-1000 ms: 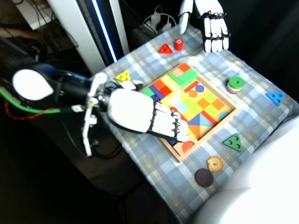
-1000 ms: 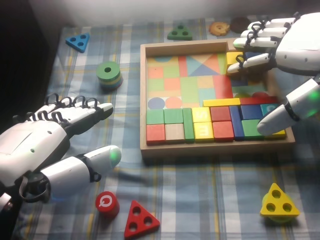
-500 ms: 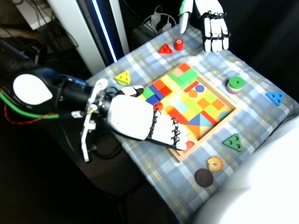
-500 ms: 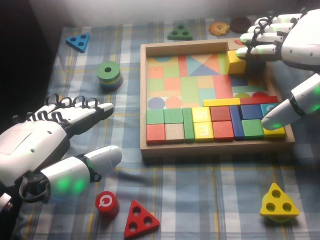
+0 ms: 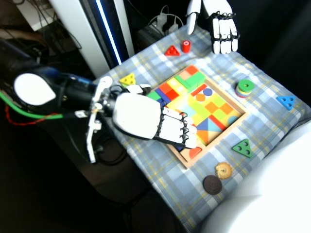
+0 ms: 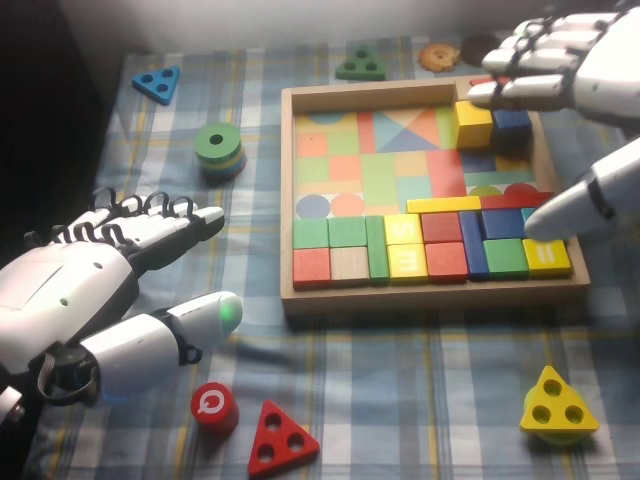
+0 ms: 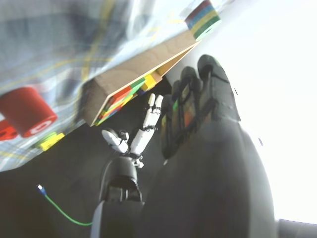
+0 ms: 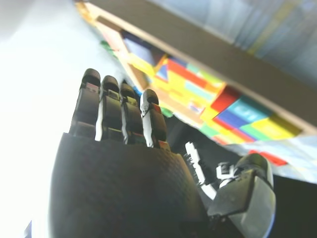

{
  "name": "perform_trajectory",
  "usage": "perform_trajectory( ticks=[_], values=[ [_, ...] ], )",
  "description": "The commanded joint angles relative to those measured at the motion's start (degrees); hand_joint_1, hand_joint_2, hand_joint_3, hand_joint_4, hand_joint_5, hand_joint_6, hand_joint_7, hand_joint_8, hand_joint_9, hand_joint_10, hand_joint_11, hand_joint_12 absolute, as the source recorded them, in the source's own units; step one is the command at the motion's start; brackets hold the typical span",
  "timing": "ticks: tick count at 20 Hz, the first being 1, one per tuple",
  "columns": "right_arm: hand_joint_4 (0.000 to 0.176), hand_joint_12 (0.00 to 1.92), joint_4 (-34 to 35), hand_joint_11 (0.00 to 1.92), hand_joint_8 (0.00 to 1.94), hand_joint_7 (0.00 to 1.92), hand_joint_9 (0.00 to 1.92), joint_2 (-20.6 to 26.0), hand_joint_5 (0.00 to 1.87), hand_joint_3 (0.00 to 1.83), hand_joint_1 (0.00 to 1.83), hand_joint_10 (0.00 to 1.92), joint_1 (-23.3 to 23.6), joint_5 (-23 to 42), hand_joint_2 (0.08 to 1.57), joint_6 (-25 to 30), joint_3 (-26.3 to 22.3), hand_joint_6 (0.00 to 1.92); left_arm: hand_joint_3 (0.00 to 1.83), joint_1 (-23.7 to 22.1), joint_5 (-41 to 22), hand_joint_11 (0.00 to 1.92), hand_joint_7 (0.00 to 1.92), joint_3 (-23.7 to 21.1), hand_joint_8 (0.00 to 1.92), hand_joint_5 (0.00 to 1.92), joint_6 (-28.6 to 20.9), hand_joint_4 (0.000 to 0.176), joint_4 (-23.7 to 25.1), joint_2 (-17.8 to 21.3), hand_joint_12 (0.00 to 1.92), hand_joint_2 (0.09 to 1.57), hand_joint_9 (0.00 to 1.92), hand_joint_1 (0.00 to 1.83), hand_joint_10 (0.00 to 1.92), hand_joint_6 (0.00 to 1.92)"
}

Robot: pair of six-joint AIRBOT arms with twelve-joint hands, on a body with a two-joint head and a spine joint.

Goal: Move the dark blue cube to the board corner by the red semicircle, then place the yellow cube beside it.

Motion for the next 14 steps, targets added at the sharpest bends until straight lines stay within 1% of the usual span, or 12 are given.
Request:
perform_trajectory(
  ticks=[1,3,4,5,6,7,8,9,10,11,13,14],
  values=[
    [0.096,0.0,2.8,0.0,0.0,0.0,0.0,0.6,0.12,0.04,0.0,0.0,0.7,6.2,0.72,-0.3,-0.5,0.01,0.0,-0.1,-6.8,0.0,0.23,-0.1,0.0,0.26,-0.3,0.02,1.9,-0.2,0.23,1.25,0.18,0.0,0.0,0.0],
    [0.093,0.0,6.0,0.0,0.0,0.0,0.0,2.8,0.14,0.03,0.0,0.0,0.7,8.6,0.71,-0.3,-1.6,0.01,0.0,0.0,-6.9,0.01,0.24,-0.1,0.0,0.26,-0.3,0.02,1.8,-0.2,0.23,1.26,0.19,0.0,0.0,0.0],
    [0.116,0.0,7.8,0.0,0.0,0.0,0.0,3.5,0.12,0.03,0.0,0.0,0.2,10.2,0.72,-0.3,-2.1,0.0,0.0,0.0,-7.0,0.0,0.23,-0.1,0.0,0.26,-0.3,0.021,1.8,-0.2,0.23,1.25,0.19,0.0,0.0,0.0],
    [0.133,0.0,9.6,0.0,0.0,0.0,0.0,4.2,0.11,0.03,0.0,0.0,-0.6,11.8,0.72,-0.3,-2.8,0.0,0.0,0.0,-7.2,0.0,0.23,-0.1,0.0,0.25,-0.3,0.026,1.8,-0.2,0.22,1.25,0.18,0.0,0.0,0.0],
    [0.082,0.0,11.6,0.0,0.0,0.0,0.0,4.8,0.1,0.03,0.0,0.0,-1.8,13.6,0.83,-0.5,-3.3,0.0,0.0,0.0,-7.3,0.0,0.24,-0.1,0.0,0.25,-0.3,0.019,1.8,-0.2,0.22,1.25,0.18,0.0,0.0,0.0],
    [0.079,0.0,14.3,0.0,0.0,0.0,0.0,5.2,0.1,0.02,0.0,0.0,-3.3,15.6,0.91,-1.1,-3.8,0.0,0.0,0.0,-7.4,0.0,0.24,0.0,0.0,0.26,-0.3,0.03,1.8,-0.2,0.25,1.25,0.19,0.0,0.0,0.0],
    [0.081,0.0,18.9,0.0,0.0,0.0,0.0,5.5,0.09,0.03,0.0,0.0,-5.1,17.5,0.95,-4.4,-4.5,0.0,0.0,0.0,-7.6,0.0,0.24,0.0,0.0,0.27,-0.3,0.028,1.8,-0.2,0.28,1.25,0.2,0.0,0.0,0.0],
    [0.064,0.0,22.5,0.0,0.02,0.04,0.0,6.0,0.11,0.06,0.0,0.0,-6.8,19.0,1.01,-7.9,-5.4,0.01,0.0,0.0,-7.7,0.0,0.24,0.1,0.0,0.27,-0.3,0.022,1.8,-0.1,0.28,1.26,0.2,0.0,0.0,0.0],
    [0.048,0.0,27.3,0.0,0.01,0.08,0.0,6.5,0.12,0.04,0.0,0.0,-8.7,20.9,1.08,-13.3,-6.7,0.0,0.01,-0.1,-7.8,0.0,0.24,0.2,0.0,0.28,-0.3,0.013,1.8,-0.1,0.29,1.27,0.2,0.0,0.0,0.0],
    [0.058,0.0,32.5,0.0,0.0,0.09,0.0,7.2,0.13,0.02,0.0,0.0,-10.9,23.7,1.11,-19.0,-8.5,0.0,0.01,-0.2,-8.0,0.0,0.25,0.3,0.0,0.28,-0.3,0.006,1.8,-0.1,0.32,1.28,0.2,0.0,0.0,0.0],
    [0.06,0.0,39.2,0.0,0.0,0.1,0.0,8.0,0.13,0.0,0.0,0.0,-15.2,29.3,1.09,-24.4,-10.9,0.0,0.01,-0.4,-8.2,0.0,0.25,0.3,0.0,0.28,-0.3,0.0,1.9,0.0,0.33,1.29,0.2,0.0,0.0,0.0],
    [0.069,0.0,44.3,0.0,0.0,0.1,0.0,8.4,0.14,0.0,0.0,0.0,-19.0,35.4,1.08,-27.1,-13.0,0.0,0.01,-1.0,-7.9,0.0,0.25,0.8,0.0,0.28,-0.3,0.0,2.0,0.0,0.33,1.29,0.2,0.0,0.0,0.0]
  ],
)
